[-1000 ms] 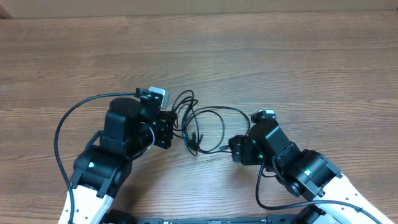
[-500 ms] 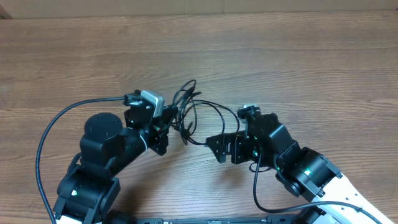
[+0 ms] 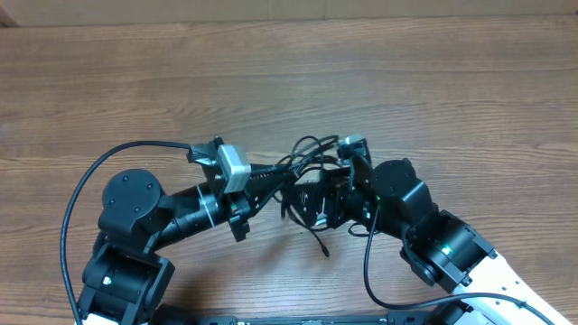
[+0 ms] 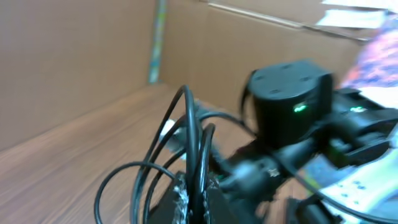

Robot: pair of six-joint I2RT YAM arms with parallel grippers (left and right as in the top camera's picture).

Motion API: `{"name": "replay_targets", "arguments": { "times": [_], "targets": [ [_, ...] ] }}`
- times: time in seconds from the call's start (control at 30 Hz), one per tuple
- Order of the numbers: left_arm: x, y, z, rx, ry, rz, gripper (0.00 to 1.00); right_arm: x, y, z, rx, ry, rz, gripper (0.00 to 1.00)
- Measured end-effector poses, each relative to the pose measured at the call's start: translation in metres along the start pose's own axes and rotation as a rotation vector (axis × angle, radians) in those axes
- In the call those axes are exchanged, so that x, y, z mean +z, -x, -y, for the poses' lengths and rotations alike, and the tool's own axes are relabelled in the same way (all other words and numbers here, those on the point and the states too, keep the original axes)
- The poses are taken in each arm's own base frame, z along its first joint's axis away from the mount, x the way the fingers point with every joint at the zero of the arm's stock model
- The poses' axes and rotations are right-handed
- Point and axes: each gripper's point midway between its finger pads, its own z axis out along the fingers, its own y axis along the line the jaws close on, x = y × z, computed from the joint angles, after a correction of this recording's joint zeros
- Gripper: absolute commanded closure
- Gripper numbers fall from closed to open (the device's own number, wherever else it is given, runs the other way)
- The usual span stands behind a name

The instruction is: Untangle cables

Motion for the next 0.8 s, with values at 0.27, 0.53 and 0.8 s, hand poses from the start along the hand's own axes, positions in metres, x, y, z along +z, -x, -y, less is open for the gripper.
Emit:
{"name": "replay_targets", "arguments": {
  "times": [0.27,0.53,0.8],
  "targets": [
    [-0.002,0.018,0.025,0.003,-0.137,0.054,0.96,-0.013,0.000,0.068,0.241,-0.358,0.105,0.00],
    [-0.004,0.025,0.031,0.007,-0.166,0.075,0.96,-0.042,-0.024,0.121,0.355,-0.658,0.122,0.00],
    [-0.017,0.032,-0.003,-0.039,-0.039,0.103,0.96,-0.063,-0.038,0.143,0.347,-0.810,0.105,0.00]
  ]
}}
